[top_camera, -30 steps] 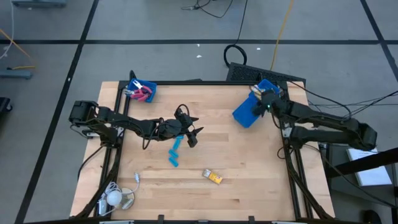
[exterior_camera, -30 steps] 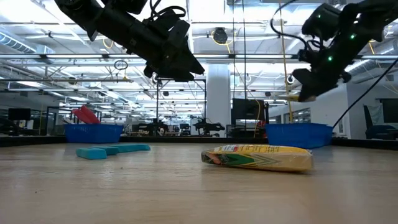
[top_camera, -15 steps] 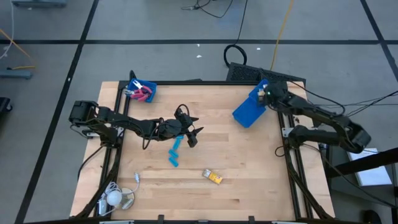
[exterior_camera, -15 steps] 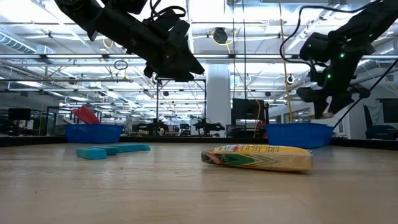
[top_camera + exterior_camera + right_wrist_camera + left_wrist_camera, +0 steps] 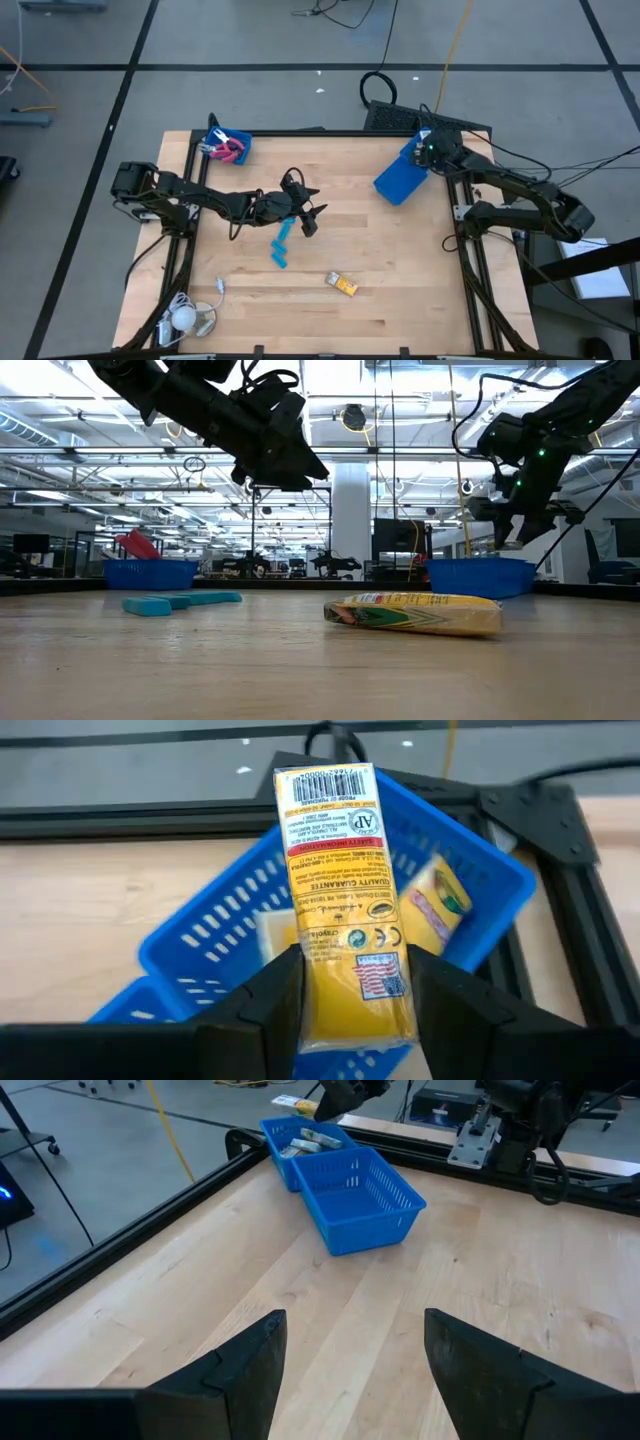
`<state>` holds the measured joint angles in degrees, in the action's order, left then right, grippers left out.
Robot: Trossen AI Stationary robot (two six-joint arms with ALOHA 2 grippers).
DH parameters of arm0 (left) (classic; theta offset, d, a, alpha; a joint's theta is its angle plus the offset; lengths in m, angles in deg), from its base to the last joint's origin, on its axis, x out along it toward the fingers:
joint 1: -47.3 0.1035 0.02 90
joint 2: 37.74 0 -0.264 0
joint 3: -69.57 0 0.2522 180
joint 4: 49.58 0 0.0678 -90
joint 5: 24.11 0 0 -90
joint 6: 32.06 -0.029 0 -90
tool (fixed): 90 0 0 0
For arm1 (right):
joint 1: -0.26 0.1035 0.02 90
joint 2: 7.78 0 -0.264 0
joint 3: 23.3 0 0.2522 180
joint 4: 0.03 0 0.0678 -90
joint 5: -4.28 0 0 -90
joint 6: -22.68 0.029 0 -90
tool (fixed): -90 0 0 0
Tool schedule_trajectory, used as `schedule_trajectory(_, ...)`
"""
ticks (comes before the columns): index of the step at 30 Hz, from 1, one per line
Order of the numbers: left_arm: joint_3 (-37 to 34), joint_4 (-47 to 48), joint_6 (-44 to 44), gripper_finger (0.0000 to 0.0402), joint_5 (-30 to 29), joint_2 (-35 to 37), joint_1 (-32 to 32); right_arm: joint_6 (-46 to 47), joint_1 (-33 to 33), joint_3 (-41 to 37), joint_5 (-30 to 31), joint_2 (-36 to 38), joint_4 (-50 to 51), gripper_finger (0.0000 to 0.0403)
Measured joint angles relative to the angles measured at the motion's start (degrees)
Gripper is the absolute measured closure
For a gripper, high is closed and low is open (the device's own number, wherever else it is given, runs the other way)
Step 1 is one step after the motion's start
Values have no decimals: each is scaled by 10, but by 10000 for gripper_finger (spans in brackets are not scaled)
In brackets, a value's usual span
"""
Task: Pick & Place School Supplies
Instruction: Put the yellow crayon box into the top right blue basket
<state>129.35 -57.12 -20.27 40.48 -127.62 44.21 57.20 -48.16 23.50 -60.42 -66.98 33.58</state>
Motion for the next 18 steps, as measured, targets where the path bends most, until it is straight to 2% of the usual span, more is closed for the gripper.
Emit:
schedule_trajectory(12, 0, 0, 0, 162, 0, 0, 0, -66, 9, -27, 17, 0, -25, 243)
schedule_trajectory(18, 0, 0, 0, 163, 0, 0, 0, -58, 10, -29, 19, 0, -38, 195)
